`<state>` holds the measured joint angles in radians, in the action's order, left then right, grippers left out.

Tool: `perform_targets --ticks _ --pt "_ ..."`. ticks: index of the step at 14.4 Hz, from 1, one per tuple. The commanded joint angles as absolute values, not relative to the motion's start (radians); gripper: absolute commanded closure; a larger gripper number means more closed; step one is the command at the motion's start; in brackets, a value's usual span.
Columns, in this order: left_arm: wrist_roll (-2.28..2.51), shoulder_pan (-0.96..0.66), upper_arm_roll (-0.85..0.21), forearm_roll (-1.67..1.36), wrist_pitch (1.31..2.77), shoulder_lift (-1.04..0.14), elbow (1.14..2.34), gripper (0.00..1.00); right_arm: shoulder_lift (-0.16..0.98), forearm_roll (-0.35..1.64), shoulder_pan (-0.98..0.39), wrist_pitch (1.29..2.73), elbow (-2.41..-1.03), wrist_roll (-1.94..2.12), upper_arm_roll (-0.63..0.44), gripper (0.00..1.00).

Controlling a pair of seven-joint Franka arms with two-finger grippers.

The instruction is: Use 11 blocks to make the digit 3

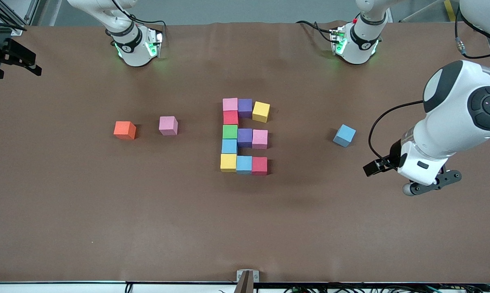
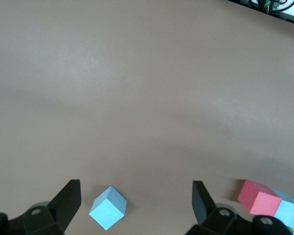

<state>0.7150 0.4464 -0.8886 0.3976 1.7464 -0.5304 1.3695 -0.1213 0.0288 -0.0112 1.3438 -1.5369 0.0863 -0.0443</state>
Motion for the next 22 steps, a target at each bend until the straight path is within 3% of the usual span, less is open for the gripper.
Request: perform_targets --ticks 1,4,8,10,18,22 --pt "0.66 0.389 -0.803 0.377 1.736 -0.503 1.376 0.0 -0.149 0.031 -0.006 1.347 -1.557 0.083 -0.037 0.0" --pt "0.628 0.29 -0.672 0.345 1.735 -0.488 1.336 0.0 -0.147 0.031 -0.006 1.348 -1.557 0.083 -0.037 0.0" --pt "0.419 0.141 -0.372 0.148 1.735 -0.382 1.339 0.0 -0.147 0.015 -0.005 1.351 -1.557 0.089 -0.038 0.0" --pt "0.324 0.094 -0.272 0.069 1.718 -0.345 1.347 0.0 -0.146 -0.018 -0.006 1.356 -1.557 0.136 -0.037 0.0" --pt "0.085 0.002 -0.039 -0.018 1.569 -0.171 1.41 0.0 -0.149 0.0 -0.003 1.348 -1.557 0.143 -0.041 0.0" --pt "0.069 0.002 -0.034 -0.02 1.569 -0.1 1.45 0.0 -0.147 0.012 -0.002 1.348 -1.557 0.132 -0.043 0.0"
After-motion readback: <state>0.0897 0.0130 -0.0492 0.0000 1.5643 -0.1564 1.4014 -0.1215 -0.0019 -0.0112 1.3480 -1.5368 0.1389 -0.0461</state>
